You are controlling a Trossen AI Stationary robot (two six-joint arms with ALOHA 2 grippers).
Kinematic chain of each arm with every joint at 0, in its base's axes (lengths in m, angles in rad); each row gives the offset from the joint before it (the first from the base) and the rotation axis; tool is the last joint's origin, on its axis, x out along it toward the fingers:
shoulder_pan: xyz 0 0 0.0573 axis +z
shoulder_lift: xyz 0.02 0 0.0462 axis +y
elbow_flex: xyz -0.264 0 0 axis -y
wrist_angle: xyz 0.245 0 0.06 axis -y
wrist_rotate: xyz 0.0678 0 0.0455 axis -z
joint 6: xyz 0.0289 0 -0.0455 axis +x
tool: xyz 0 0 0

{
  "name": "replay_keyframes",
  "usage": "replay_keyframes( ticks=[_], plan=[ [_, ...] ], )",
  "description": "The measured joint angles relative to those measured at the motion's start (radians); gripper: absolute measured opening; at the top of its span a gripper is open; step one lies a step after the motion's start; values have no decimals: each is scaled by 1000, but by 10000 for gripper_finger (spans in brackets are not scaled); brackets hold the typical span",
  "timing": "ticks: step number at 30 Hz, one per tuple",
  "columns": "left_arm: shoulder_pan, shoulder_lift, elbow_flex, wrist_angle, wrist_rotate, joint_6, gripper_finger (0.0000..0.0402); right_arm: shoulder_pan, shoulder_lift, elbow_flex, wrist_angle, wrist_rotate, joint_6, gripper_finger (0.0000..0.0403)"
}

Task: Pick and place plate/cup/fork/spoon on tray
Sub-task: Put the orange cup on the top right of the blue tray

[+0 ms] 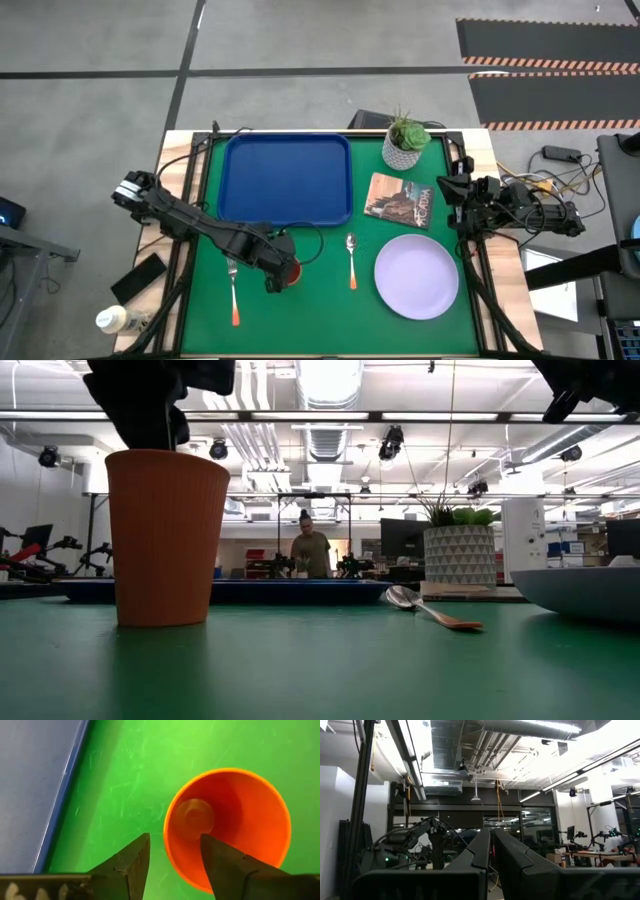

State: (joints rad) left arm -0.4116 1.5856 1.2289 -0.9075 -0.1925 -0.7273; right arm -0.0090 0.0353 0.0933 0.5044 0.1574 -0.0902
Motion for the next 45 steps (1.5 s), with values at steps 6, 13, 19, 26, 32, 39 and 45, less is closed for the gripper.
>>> replay_keyframes(
  ticks=[6, 13, 19, 26, 32, 39, 45],
  plan=[
    [0, 0, 0, 6, 0, 0, 118, 0, 0, 0, 0, 0, 0, 18],
    [0, 0, 0, 6, 0, -2, 68, 0, 0, 0, 0, 0, 0, 18],
    [0, 0, 0, 9, 0, -7, 29, 0, 0, 0, 0, 0, 0, 18],
    [0, 0, 3, 9, 3, -39, 3, 0, 0, 0, 0, 1, 0, 18],
    [0, -13, 36, 9, 2, -50, 1, 0, 0, 0, 0, 0, 0, 18],
    [31, -55, 76, 10, -20, -40, 1, 0, 0, 0, 0, 1, 0, 18],
    [108, -138, 79, 3, -72, -24, 0, 0, 0, 0, 0, 1, 0, 18]
  ],
)
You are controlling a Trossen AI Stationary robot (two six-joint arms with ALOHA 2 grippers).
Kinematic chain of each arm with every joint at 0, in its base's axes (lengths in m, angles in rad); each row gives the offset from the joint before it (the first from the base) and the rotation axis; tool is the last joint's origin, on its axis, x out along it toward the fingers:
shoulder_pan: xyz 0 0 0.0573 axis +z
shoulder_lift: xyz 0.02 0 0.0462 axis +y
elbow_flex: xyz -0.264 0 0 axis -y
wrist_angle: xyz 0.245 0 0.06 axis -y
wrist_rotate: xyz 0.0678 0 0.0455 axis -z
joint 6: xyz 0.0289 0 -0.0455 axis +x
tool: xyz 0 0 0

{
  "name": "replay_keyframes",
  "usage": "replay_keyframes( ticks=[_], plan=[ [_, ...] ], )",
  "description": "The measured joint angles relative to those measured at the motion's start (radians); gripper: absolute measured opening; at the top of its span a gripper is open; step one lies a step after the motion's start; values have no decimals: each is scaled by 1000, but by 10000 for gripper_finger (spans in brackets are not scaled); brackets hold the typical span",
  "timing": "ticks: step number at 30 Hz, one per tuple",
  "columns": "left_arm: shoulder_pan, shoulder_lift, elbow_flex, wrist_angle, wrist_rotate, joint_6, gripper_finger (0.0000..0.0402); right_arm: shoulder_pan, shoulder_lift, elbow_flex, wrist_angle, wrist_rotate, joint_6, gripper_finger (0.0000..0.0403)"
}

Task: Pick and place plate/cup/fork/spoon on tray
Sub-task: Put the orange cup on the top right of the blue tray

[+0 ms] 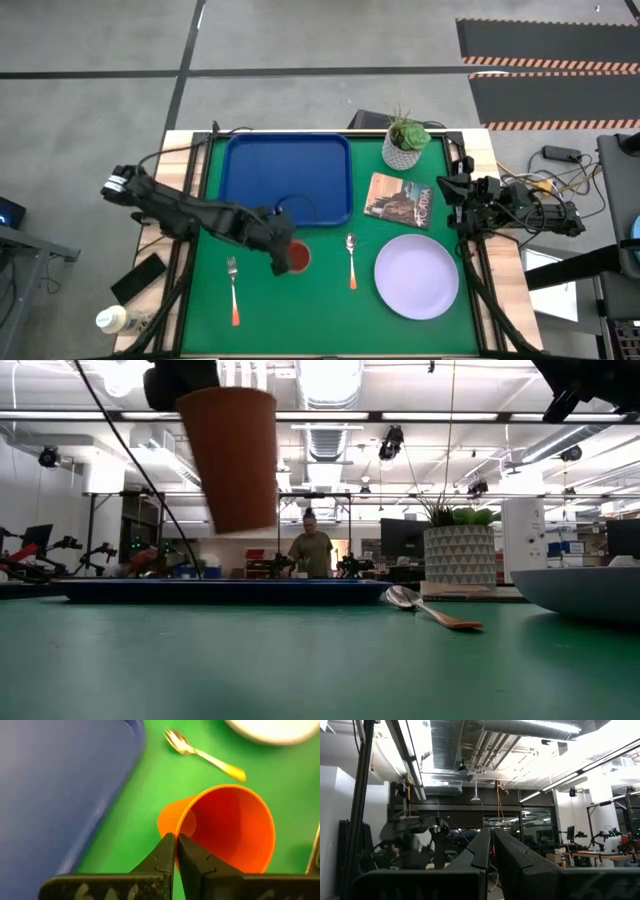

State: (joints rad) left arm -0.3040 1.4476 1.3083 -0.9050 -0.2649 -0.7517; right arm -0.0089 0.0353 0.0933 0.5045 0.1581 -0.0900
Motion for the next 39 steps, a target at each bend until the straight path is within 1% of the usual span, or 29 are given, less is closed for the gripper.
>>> replay_keyframes(
  ticks=[5, 11, 13, 19, 26, 30, 34, 39],
  plan=[
    [113, -83, 0, -42, -62, 40, 0, 0, 0, 0, 3, 0, 0, 18],
    [326, -139, 0, -40, -70, 147, 0, 0, 0, 0, 3, 0, 0, 18],
    [408, -145, 0, -46, -46, 196, 0, 0, 0, 0, 3, 0, 0, 18],
    [659, -140, -1, -48, 98, 334, 0, 0, 0, 0, 3, 0, 0, 18],
    [904, -122, -5, -50, 245, 447, 0, 0, 0, 0, 2, 1, 3, 18],
    [1031, -114, -5, -60, 284, 471, 0, 0, 0, 0, 3, 1, 5, 18],
    [1155, -94, -6, -93, 286, 472, 0, 0, 0, 0, 3, 2, 20, 18],
    [1280, -49, -6, -101, 287, 472, 0, 0, 0, 0, 5, 3, 20, 18]
  ],
)
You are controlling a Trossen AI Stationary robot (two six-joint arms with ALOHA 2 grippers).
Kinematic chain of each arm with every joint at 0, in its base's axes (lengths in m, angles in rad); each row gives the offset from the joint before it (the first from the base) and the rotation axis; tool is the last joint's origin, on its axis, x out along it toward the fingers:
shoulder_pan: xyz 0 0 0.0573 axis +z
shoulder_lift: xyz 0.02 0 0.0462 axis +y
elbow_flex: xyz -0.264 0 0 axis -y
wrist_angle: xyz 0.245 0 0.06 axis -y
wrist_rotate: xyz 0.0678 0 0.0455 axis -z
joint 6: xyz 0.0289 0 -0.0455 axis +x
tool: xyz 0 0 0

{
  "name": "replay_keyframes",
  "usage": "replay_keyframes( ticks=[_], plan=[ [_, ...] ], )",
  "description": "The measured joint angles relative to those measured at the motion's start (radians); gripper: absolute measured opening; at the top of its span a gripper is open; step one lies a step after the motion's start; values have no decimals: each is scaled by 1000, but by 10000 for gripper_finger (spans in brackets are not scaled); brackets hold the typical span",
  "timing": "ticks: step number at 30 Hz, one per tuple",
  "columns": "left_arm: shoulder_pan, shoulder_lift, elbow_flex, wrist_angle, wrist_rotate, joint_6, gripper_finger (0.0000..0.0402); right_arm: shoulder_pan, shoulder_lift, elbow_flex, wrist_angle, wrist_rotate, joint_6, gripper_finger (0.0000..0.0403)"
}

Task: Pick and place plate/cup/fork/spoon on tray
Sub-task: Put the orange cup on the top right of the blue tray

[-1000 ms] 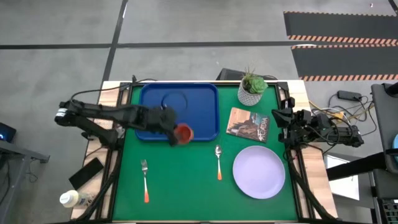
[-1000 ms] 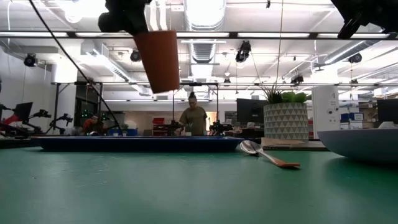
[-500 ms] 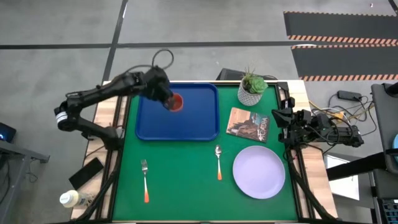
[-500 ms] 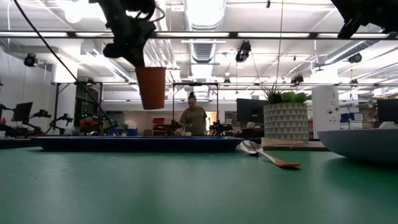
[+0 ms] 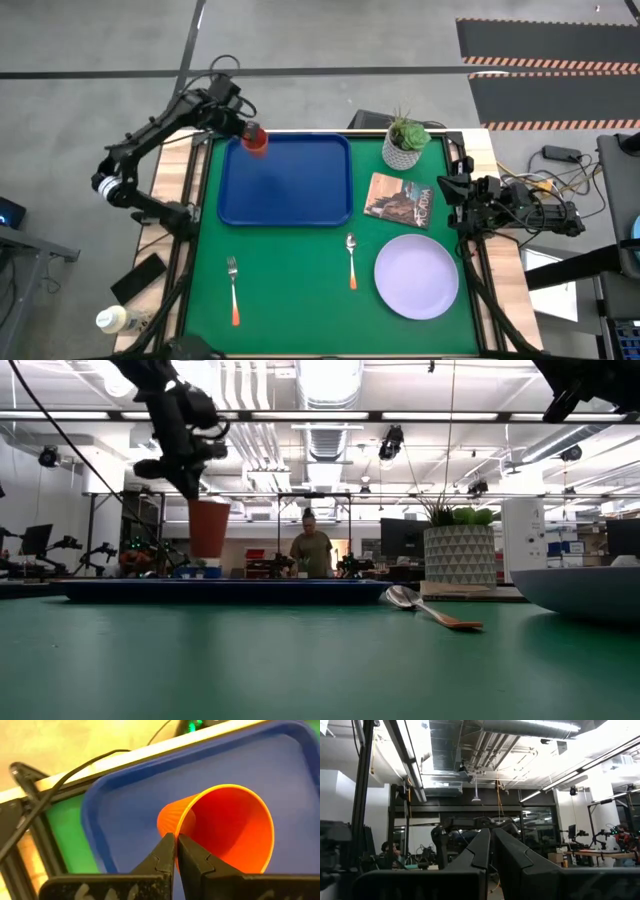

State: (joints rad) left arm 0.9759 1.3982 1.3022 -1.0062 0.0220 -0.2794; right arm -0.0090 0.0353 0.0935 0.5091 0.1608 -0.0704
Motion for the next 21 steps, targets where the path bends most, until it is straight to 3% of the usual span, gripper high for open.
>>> replay_keyframes(
  ticks=[7, 21],
  plan=[
    [126, 81, 0, -3, 73, 29, 0, 0, 0, 17, -11, -1, 22, 18],
    [142, 137, 0, 0, 117, 87, 0, 0, 0, 17, -17, -2, 14, 18]
  ],
)
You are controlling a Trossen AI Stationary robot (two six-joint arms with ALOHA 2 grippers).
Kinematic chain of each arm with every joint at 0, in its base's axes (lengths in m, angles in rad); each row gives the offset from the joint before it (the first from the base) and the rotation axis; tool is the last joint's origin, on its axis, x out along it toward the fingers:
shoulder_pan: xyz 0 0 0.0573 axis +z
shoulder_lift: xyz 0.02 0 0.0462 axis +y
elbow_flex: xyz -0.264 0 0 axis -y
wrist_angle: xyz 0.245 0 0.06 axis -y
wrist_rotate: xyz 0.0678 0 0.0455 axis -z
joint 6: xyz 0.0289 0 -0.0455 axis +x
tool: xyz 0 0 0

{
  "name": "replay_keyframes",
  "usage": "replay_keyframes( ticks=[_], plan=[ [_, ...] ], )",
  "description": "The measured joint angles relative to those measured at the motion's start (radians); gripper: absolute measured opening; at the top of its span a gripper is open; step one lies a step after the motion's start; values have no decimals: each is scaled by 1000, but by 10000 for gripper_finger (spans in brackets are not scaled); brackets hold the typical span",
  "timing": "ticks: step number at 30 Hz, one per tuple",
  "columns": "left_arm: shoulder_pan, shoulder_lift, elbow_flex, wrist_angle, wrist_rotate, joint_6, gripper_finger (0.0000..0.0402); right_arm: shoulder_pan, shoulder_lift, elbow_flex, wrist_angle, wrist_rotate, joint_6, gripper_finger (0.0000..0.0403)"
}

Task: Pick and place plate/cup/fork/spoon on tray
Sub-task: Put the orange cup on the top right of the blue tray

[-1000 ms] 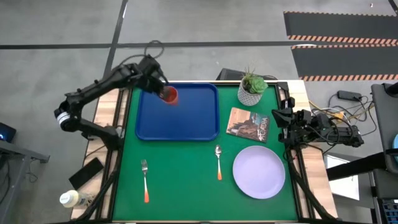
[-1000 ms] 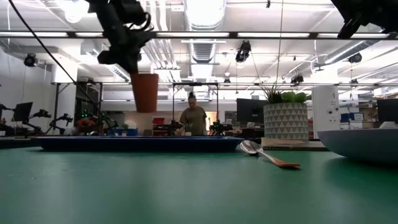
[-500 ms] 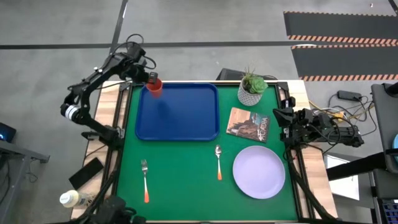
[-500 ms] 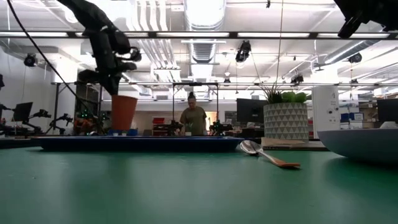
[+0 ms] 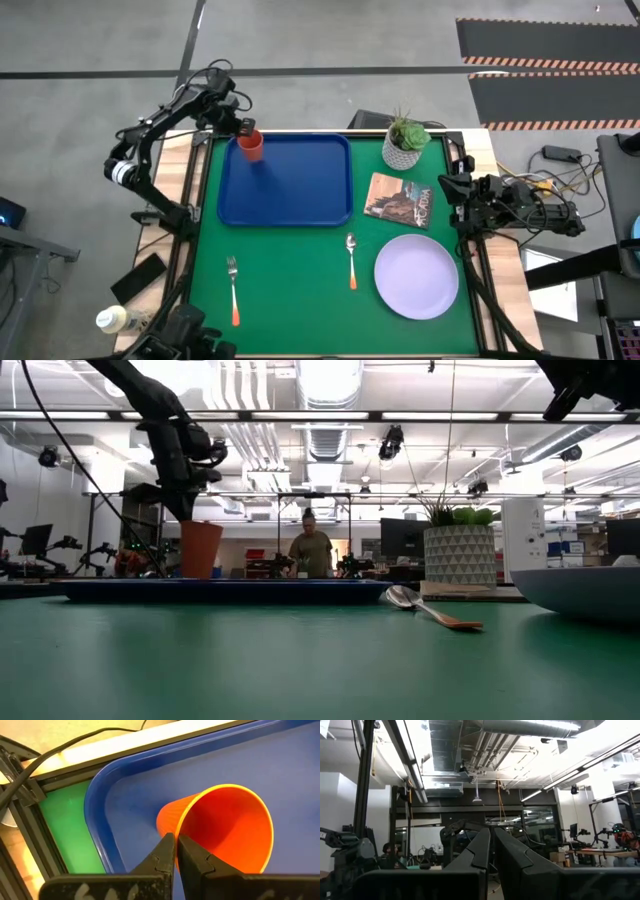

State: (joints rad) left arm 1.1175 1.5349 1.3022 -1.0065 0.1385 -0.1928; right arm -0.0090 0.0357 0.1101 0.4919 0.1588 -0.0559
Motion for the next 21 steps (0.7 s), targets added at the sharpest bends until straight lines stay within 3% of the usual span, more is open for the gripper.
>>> replay_keyframes(
  ticks=[14, 21],
  plan=[
    [0, 0, -5, 4, -120, -9, 0, 0, 0, 0, 0, 0, 3, 18],
    [0, 0, -64, 63, -124, -9, 0, 0, 0, 0, 0, 0, 3, 18]
  ],
)
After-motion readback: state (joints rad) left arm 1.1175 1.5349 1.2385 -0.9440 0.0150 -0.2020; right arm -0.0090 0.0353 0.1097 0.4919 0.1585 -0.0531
